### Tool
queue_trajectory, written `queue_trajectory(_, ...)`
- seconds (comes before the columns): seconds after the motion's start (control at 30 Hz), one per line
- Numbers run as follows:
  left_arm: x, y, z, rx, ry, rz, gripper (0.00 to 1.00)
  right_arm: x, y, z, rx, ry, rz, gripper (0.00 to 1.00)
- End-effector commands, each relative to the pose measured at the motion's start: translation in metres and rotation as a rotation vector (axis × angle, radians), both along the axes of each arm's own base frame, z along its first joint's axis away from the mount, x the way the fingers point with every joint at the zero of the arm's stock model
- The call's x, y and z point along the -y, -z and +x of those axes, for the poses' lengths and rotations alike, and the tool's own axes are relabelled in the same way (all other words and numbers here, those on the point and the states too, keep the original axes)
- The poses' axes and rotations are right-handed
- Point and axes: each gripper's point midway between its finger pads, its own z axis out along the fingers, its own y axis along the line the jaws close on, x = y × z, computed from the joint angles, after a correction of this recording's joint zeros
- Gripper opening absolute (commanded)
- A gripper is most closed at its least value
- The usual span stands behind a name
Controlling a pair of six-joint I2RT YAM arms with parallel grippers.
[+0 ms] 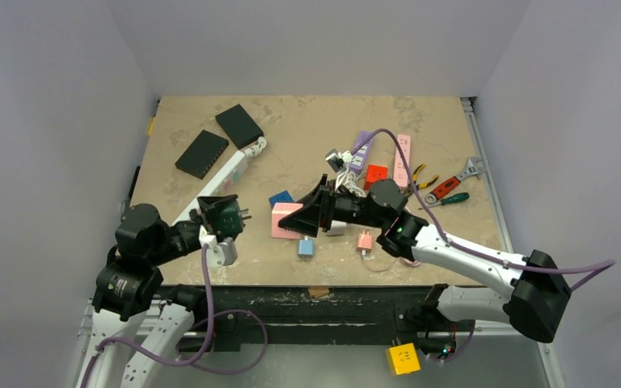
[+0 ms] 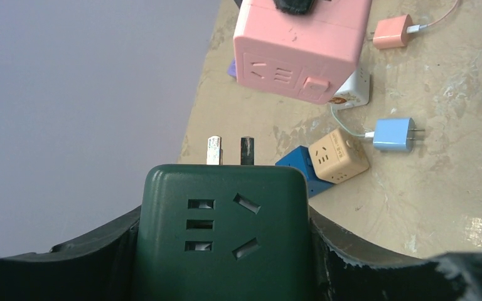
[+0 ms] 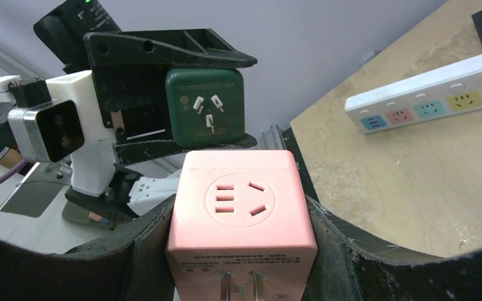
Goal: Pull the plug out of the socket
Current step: Remove the plug from the socket, then place the plug at the corner of the board.
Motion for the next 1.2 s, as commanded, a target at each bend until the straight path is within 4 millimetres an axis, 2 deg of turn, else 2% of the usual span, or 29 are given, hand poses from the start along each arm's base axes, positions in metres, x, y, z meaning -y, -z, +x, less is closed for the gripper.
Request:
queue_trajectory(0.0, -0.005, -0.011, 0.007, 0.072, -0.034, 0.011, 0.00, 0.007, -0.023, -0.012, 0.051, -0.029, 0.062, 0.00)
queue_trajectory(0.13, -0.005, -0.006, 0.009, 0.071, -0.031, 0.024, 0.00, 0.015, -0.019, -0.010, 0.054, -0.011, 0.035, 0.00)
queue_trajectory(0.23, -0.007, 0.007, 0.013, 0.027, -0.044, 0.044, 0.00, 0.026, -0.017, -0.002, 0.050, 0.023, 0.000, 0.00)
queue_trajectory(0.33, -0.013, 0.031, 0.031, -0.113, -0.131, 0.055, 0.00, 0.044, -0.010, 0.022, 0.016, 0.105, -0.048, 0.00)
queue_trajectory(0.43, -0.022, 0.068, 0.047, -0.342, -0.244, 0.094, 0.00, 0.068, 0.013, 0.059, -0.090, 0.247, -0.157, 0.00)
queue_trajectory(0.5, -0.032, 0.093, 0.057, -0.469, -0.338, 0.129, 0.00, 0.089, 0.038, 0.082, -0.179, 0.340, -0.238, 0.00)
queue_trajectory(0.53, -0.037, 0.111, 0.058, -0.555, -0.376, 0.168, 0.00, 0.100, 0.047, 0.091, -0.218, 0.380, -0.260, 0.00)
queue_trajectory(0.6, -0.045, 0.133, 0.059, -0.667, -0.422, 0.240, 0.00, 0.124, 0.070, 0.105, -0.302, 0.474, -0.316, 0.00)
queue_trajectory(0.8, -0.062, 0.177, 0.074, -0.847, -0.572, 0.361, 0.00, 0.210, 0.135, 0.131, -0.566, 0.806, -0.446, 0.00)
queue_trajectory(0.9, -0.066, 0.195, 0.082, -0.911, -0.637, 0.384, 0.00, 0.255, 0.164, 0.130, -0.665, 0.970, -0.520, 0.00)
queue_trajectory(0.97, -0.065, 0.207, 0.085, -0.951, -0.661, 0.383, 0.00, 0.284, 0.174, 0.130, -0.703, 1.080, -0.547, 0.00)
queue_trajectory(1.07, -0.063, 0.219, 0.091, -0.976, -0.683, 0.381, 0.00, 0.317, 0.183, 0.125, -0.744, 1.213, -0.598, 0.00)
queue_trajectory(1.17, -0.069, 0.232, 0.101, -0.985, -0.734, 0.410, 0.00, 0.339, 0.185, 0.120, -0.781, 1.298, -0.628, 0.00)
